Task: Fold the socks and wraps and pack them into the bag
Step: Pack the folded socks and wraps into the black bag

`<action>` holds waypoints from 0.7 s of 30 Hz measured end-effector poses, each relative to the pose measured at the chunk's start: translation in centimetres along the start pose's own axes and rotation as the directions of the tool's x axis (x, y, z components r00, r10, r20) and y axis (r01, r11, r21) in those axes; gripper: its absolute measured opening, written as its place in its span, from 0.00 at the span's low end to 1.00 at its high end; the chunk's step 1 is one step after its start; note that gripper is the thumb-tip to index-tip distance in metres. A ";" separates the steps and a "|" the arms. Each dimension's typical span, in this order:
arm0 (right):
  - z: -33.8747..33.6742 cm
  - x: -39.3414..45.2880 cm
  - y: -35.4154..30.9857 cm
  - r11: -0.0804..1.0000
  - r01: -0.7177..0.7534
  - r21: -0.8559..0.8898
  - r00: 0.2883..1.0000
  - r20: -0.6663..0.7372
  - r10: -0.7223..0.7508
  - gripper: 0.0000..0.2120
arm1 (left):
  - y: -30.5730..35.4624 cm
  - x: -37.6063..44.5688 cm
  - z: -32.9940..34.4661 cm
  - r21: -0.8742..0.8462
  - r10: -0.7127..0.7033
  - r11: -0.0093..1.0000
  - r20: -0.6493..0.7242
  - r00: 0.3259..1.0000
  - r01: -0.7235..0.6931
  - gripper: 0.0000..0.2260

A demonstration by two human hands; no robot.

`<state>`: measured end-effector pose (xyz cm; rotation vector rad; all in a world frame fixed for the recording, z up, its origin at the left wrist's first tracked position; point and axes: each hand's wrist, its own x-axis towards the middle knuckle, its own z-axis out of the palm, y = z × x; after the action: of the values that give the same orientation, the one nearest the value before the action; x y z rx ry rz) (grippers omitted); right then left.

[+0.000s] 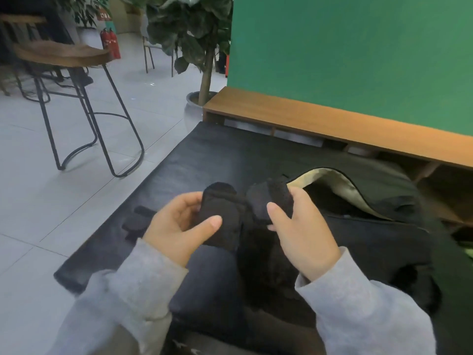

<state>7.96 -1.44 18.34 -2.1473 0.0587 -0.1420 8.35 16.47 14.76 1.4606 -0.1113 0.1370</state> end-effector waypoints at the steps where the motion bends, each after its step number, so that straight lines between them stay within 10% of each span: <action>1: -0.7 -0.1 0.2 0.999 0.007 0.031 1.000 -0.014 -0.007 0.09 | 0.1 0.0 1.2 -0.005 0.015 1.000 0.038 0.999 -0.015 0.15; 5: -2.6 -0.3 0.8 0.956 -0.057 0.287 0.998 0.010 0.056 0.12 | 0.3 0.5 4.7 0.023 0.031 0.999 0.111 0.993 -0.034 0.18; 12: -5.3 -0.2 2.4 0.974 -0.051 0.220 0.991 -0.111 0.077 0.12 | 0.4 1.2 8.0 -0.003 0.051 0.999 0.283 0.958 -0.052 0.15; 21: -7.1 -0.6 2.4 0.917 -0.067 0.393 0.997 0.002 0.073 0.14 | -0.5 2.3 11.1 0.095 0.077 0.991 0.207 0.975 -0.098 0.17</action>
<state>6.51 -8.61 20.16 -1.7387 0.1057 -0.1148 10.76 5.39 15.83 1.5727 -0.3400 0.0653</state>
